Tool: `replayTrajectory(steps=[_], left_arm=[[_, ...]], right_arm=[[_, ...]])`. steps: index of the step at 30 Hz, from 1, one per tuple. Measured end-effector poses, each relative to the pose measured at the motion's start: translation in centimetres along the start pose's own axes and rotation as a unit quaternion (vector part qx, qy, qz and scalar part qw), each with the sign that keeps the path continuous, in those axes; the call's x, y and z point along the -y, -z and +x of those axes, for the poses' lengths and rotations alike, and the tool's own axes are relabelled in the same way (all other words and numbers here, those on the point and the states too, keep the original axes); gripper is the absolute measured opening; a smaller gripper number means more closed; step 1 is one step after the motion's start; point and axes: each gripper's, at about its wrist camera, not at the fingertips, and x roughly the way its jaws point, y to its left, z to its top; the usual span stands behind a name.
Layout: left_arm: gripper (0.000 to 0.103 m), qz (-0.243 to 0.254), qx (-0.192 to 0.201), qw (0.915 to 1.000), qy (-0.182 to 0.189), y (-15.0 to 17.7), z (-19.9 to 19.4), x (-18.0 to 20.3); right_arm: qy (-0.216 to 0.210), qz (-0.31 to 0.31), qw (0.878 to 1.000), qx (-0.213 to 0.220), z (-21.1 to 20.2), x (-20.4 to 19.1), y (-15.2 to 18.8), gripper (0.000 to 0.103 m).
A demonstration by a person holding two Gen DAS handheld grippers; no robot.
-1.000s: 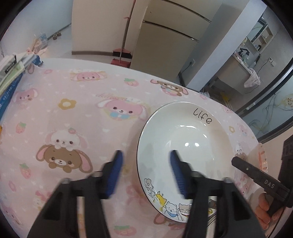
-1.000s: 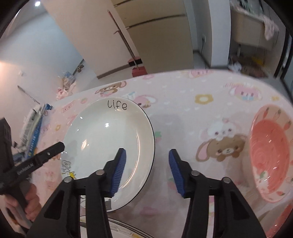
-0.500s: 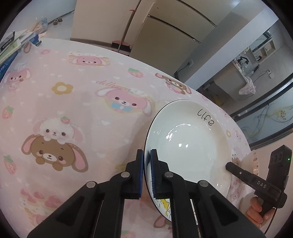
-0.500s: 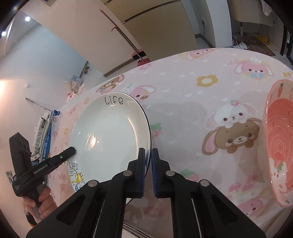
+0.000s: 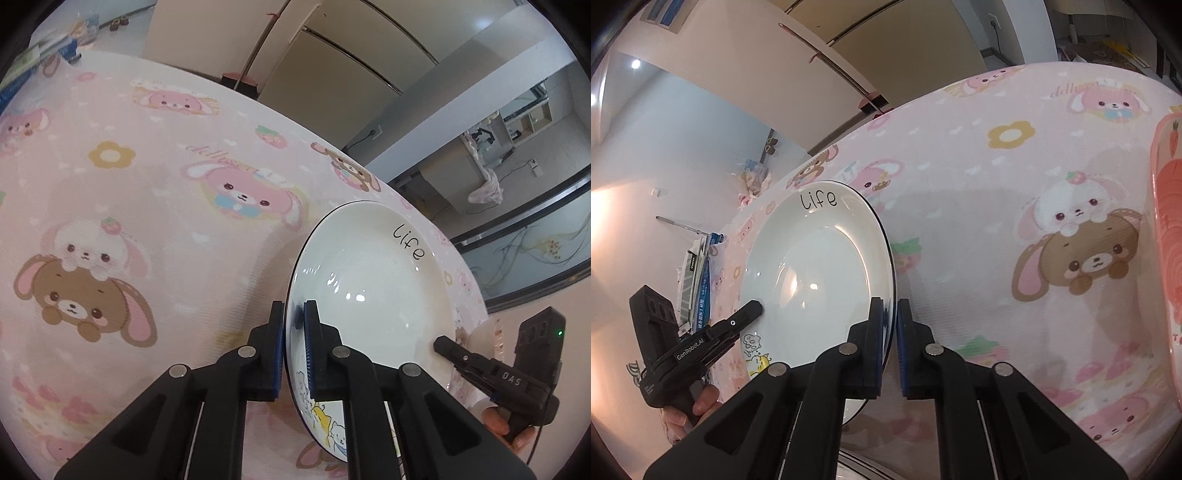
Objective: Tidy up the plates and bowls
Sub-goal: 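Lift the 'Life' plate with the right gripper toward the plate stack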
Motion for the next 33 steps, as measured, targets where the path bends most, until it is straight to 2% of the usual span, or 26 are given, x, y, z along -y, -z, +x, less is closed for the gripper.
replayTrajectory(steps=[8, 12, 16, 22, 33], left_arm=[[0.009, 0.010, -0.003, 0.9999, -0.012, 0.3, -0.1, 0.5], [0.010, 0.005, -0.011, 0.9999, -0.006, 0.2, -0.1, 0.4], [0.010, -0.010, -0.007, 0.9999, 0.007, -0.1, -0.9, 0.0], [0.010, 0.011, 0.028, 0.9995, 0.008, -0.2, -4.2, 1.6], [0.010, 0.055, 0.091, 0.9942, 0.021, 0.4, -11.8, 5.7]], right_arm=[[-0.001, -0.003, 1.000, 0.000, 0.3, -0.1, 0.3, 0.008], [0.041, -0.034, 0.999, 0.010, -0.5, -1.7, 0.5, 0.009], [0.022, -0.039, 0.999, 0.018, -1.5, -2.5, 0.5, 0.011], [0.004, -0.042, 0.999, 0.028, -3.0, -3.1, 0.6, 0.011], [-0.028, -0.045, 0.996, 0.074, -7.6, -5.4, 1.2, 0.011]])
